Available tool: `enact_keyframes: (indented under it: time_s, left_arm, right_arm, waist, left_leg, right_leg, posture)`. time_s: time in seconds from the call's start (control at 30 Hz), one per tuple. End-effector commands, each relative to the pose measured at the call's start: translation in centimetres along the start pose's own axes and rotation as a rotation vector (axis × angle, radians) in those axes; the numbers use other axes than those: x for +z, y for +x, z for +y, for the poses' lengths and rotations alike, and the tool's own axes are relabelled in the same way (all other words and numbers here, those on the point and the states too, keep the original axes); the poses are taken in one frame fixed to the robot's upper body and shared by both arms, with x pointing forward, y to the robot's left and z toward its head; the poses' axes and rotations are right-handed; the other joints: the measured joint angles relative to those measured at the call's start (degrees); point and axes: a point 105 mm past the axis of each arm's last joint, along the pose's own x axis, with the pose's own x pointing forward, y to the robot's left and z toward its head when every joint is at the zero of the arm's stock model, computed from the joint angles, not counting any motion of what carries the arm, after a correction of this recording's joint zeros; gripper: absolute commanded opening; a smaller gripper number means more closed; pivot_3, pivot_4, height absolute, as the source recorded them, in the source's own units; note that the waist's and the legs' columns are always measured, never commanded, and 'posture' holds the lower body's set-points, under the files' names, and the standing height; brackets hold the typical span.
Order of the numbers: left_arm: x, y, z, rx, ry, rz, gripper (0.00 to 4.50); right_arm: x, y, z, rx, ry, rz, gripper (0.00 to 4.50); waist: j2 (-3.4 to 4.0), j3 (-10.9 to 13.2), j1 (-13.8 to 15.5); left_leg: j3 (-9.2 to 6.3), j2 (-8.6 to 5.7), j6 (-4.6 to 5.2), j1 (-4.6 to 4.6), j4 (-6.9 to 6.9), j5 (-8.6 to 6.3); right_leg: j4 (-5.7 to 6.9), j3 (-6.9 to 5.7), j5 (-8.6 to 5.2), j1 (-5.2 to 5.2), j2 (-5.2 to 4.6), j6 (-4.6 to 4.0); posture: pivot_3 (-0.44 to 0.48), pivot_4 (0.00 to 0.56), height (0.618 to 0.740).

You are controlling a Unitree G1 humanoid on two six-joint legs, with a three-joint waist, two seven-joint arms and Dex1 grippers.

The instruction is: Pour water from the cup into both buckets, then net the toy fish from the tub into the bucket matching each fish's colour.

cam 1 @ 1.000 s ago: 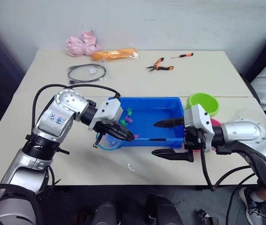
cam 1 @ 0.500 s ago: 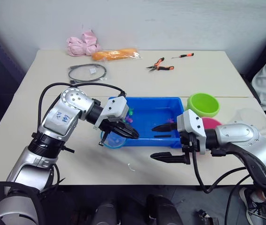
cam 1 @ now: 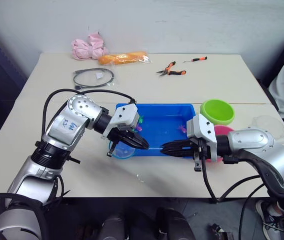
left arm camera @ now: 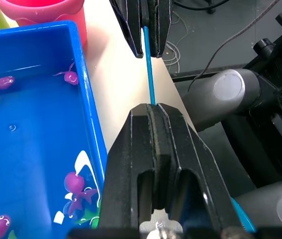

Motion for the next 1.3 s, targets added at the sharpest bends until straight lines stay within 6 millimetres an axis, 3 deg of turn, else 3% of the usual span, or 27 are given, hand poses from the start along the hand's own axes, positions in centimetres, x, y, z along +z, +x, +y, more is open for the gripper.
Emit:
enact_keyframes:
  time_s: [0.03,0.1,0.2,0.33,0.4,0.47,0.73,0.83,0.97,1.1,1.3]
  left_arm:
    - [1.9,-0.2,-0.5,-0.010,0.045,-0.092,0.68]
    - [2.7,-0.8,-0.6,-0.005,0.064,-0.156,1.24]
    - [3.8,-2.2,-0.1,0.049,0.087,-0.238,2.63]
    - [6.0,-5.8,1.4,0.190,0.093,-0.429,4.36]
    - [6.5,-7.4,1.6,0.252,0.117,-0.491,4.44]
    - [5.7,-10.0,2.3,0.385,0.105,-0.530,4.44]
    - [-4.3,-14.4,0.6,0.704,0.033,-0.298,4.44]
    - [-6.1,-14.2,-0.7,0.702,-0.029,-0.268,4.44]
    - [-6.5,-12.4,-1.4,0.683,-0.087,-0.303,4.44]
    - [-6.6,-11.5,-0.8,0.705,-0.103,-0.345,4.44]
    - [-5.5,-9.6,-0.6,0.622,-0.068,-0.363,4.44]
  right_arm:
    - [1.2,0.0,0.6,0.025,-0.050,-0.034,0.00]
    - [1.3,-0.1,0.7,0.026,-0.051,-0.036,0.00]
    - [1.4,-0.3,0.7,0.020,-0.052,-0.041,0.00]
    - [1.2,-1.1,0.6,-0.011,-0.035,-0.047,0.00]
    - [1.0,-1.6,0.8,-0.029,-0.033,-0.037,0.00]
    - [0.7,-3.5,0.0,-0.130,0.008,-0.039,0.00]
    - [-0.6,-8.0,-0.7,-0.437,0.096,-0.021,0.00]
    - [-1.0,-9.2,-1.1,-0.545,0.143,-0.005,0.00]
    - [-3.6,-9.4,-0.8,-0.573,0.290,0.202,0.00]
    - [-2.1,-8.4,-2.0,-0.589,0.426,0.045,0.00]
    - [-3.1,-8.0,-2.3,-0.612,0.560,0.084,0.00]
  waist:
    - [0.00,0.00,-0.01]
    - [0.00,0.00,0.03]
    - [0.00,0.00,-0.04]
    - [-0.01,0.00,-0.01]
    - [-0.01,0.00,-0.01]
    - [-0.01,0.00,0.02]
    - [0.00,0.00,-0.10]
    - [-0.05,0.02,-0.09]
    - [-0.03,0.03,0.42]
    - [-0.05,0.02,0.36]
    - [-0.04,0.02,-0.04]
  left_leg:
    - [0.00,0.00,0.00,0.00,0.00,0.00]
    - [0.00,0.00,0.00,0.00,0.00,0.00]
    - [-0.02,0.01,0.00,-0.01,0.02,0.00]
    - [-0.03,0.02,-0.02,-0.01,0.02,0.02]
    - [-0.04,0.01,-0.02,-0.01,0.03,0.01]
    - [-0.05,0.01,-0.02,-0.01,0.03,0.01]
    - [0.02,0.03,-0.04,0.07,-0.06,0.00]
    - [-0.01,0.04,-0.05,0.06,-0.05,0.00]
    - [-0.09,0.03,-0.04,0.05,-0.05,-0.04]
    - [-0.21,0.05,-0.07,0.04,-0.06,-0.06]
    - [-0.21,0.06,-0.12,-0.02,-0.14,-0.04]
  right_leg:
    - [0.00,0.00,0.00,0.00,0.00,0.00]
    - [0.00,0.00,0.00,0.00,-0.01,0.00]
    - [0.01,0.00,0.00,0.00,-0.08,0.00]
    - [0.02,-0.02,0.00,0.00,-0.07,0.00]
    - [0.02,-0.03,0.01,0.01,-0.08,0.01]
    - [0.02,-0.05,0.01,0.01,-0.07,0.01]
    - [-0.01,-0.13,0.02,0.02,-0.11,0.03]
    - [-0.02,-0.07,0.02,0.02,-0.20,0.03]
    - [-0.04,0.05,0.01,0.02,-0.34,0.02]
    - [-0.32,0.02,0.02,0.05,-0.40,0.00]
    - [-0.09,-0.05,0.00,0.01,-0.33,-0.02]
  posture:
    - [0.000,0.150,0.740]
    - [0.000,0.150,0.740]
    - [0.000,0.150,0.740]
    - [0.000,0.150,0.740]
    - [0.000,0.150,0.740]
    - [0.000,0.150,0.740]
    - [0.000,0.150,0.740]
    - [0.000,0.150,0.740]
    - [0.000,0.150,0.740]
    - [0.000,0.150,0.740]
    - [0.000,0.150,0.740]
